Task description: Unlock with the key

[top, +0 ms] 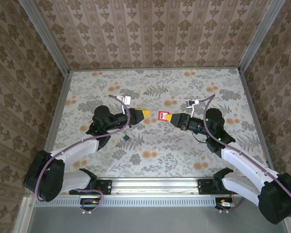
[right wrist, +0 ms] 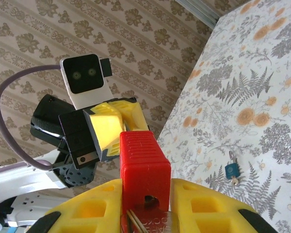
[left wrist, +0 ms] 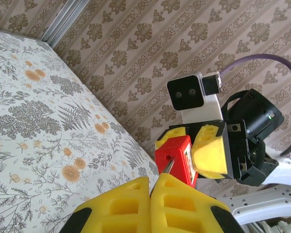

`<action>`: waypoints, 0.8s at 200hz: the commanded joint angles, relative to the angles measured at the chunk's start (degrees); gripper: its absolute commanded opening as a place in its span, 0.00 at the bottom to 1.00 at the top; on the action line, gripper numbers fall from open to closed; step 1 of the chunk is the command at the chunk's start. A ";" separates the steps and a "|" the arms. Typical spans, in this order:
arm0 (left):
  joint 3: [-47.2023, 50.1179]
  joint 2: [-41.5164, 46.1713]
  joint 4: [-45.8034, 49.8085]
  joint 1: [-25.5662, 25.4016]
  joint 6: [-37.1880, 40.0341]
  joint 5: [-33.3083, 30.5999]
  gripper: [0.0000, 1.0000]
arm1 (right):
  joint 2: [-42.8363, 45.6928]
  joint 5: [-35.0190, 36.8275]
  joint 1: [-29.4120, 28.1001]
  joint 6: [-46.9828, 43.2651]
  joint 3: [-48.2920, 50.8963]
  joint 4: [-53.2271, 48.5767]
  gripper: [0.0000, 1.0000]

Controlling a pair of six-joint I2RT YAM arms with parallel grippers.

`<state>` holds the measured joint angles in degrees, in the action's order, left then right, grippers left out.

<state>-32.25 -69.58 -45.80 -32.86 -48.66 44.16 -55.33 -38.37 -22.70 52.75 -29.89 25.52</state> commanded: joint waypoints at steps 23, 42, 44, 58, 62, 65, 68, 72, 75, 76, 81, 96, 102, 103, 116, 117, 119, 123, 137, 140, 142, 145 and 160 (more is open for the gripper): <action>-2.33 2.29 0.77 1.27 6.22 -0.80 0.00 | -1.27 4.18 3.26 3.93 -1.57 -6.38 0.22; -2.94 2.16 1.42 0.47 7.44 -0.83 0.00 | -3.38 3.63 3.22 5.63 -1.88 -8.01 0.25; -3.03 2.17 1.59 0.33 7.62 -0.87 0.00 | -3.62 3.58 3.26 5.70 -1.85 -8.13 0.25; -3.75 2.33 3.86 -0.46 9.26 -1.26 0.00 | -4.96 3.75 3.18 6.36 -0.61 -7.58 0.26; -3.93 2.39 4.56 -0.72 9.91 -1.35 0.00 | -5.39 3.83 3.19 6.60 -0.33 -7.61 0.26; -4.08 2.49 5.30 -0.98 10.37 -1.46 0.00 | -5.70 3.83 3.19 6.64 -0.15 -7.73 0.26; -4.13 2.56 5.98 -1.24 10.95 -1.59 0.00 | -6.13 3.75 3.14 6.74 0.10 -7.62 0.26; -4.22 2.68 6.96 -1.59 11.66 -1.89 0.00 | -6.66 3.52 3.18 6.86 0.47 -7.27 0.26; -4.30 2.82 7.76 -1.84 12.27 -2.15 0.00 | -7.09 3.45 3.19 7.12 0.82 -6.87 0.26; -4.31 2.84 8.01 -1.98 12.45 -2.24 0.00 | -7.21 3.46 3.19 7.24 0.94 -6.66 0.26; -4.31 3.02 9.26 -2.51 13.46 -2.75 0.00 | -7.78 3.45 3.19 7.86 1.77 -5.81 0.26; -3.93 3.14 12.08 -4.03 15.79 -4.52 0.00 | -10.00 3.19 3.18 8.69 3.41 -4.32 0.27; -3.51 3.07 12.27 -4.50 16.24 -4.90 0.00 | -10.86 3.19 3.19 8.77 3.88 -4.36 0.29; -3.47 3.06 12.29 -4.54 16.28 -4.93 0.00 | -10.99 3.20 3.14 8.81 3.92 -4.39 0.30; -2.64 2.96 12.92 -5.26 16.84 -5.86 0.00 | -12.67 3.39 3.17 9.04 5.11 -3.99 0.33; -2.55 2.96 12.97 -5.31 16.89 -5.94 0.00 | -12.82 3.43 3.18 9.04 5.19 -4.03 0.33; -2.38 2.96 13.01 -5.40 16.92 -6.04 0.00 | -13.08 3.42 3.18 8.97 5.26 -3.93 0.34; -2.11 3.03 13.02 -5.52 17.01 -6.38 0.00 | -13.52 3.43 3.14 8.95 5.56 -3.82 0.36; -1.06 3.18 13.32 -5.80 16.99 -6.90 0.00 | -14.97 3.56 3.19 9.10 6.42 -3.17 0.41; -0.94 3.22 13.44 -5.93 17.02 -6.93 0.00 | -15.24 3.50 3.18 9.04 6.57 -2.85 0.42; -0.79 3.29 13.52 -5.97 17.02 -8.27 0.00 | -15.42 3.44 3.18 9.04 6.66 -2.69 0.42; -0.68 3.38 13.73 -5.98 17.17 -8.79 0.00 | -15.61 3.37 3.19 9.04 6.69 -2.57 0.42; -0.23 3.66 15.94 -6.47 17.84 -10.36 0.00 | -16.37 3.74 3.19 8.24 6.82 -3.18 0.43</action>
<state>-32.60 -69.01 -28.38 -38.94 -33.32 36.01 -70.02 -39.22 -19.97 62.00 -24.77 25.93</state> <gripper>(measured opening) 0.064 0.422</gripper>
